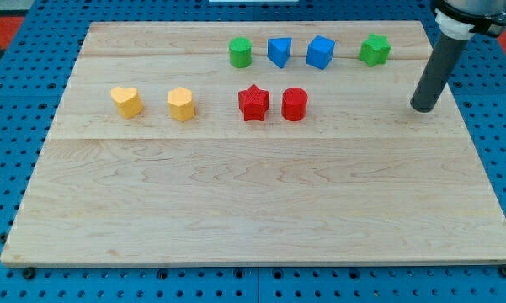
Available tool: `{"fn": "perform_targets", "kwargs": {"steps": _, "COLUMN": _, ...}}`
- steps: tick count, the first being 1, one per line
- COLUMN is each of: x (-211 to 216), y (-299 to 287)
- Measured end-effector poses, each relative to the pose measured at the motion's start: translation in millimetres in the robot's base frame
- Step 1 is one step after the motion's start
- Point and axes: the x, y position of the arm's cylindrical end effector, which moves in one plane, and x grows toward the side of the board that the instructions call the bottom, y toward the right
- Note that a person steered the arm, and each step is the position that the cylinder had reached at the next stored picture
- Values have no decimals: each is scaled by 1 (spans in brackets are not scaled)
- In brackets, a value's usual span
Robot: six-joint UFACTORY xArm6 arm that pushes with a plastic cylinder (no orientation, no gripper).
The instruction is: Push the green star slightly down
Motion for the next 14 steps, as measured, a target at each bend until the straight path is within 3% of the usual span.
{"fn": "perform_targets", "kwargs": {"steps": 9, "x": -5, "y": 2}}
{"fn": "perform_targets", "kwargs": {"steps": 14, "x": -5, "y": 44}}
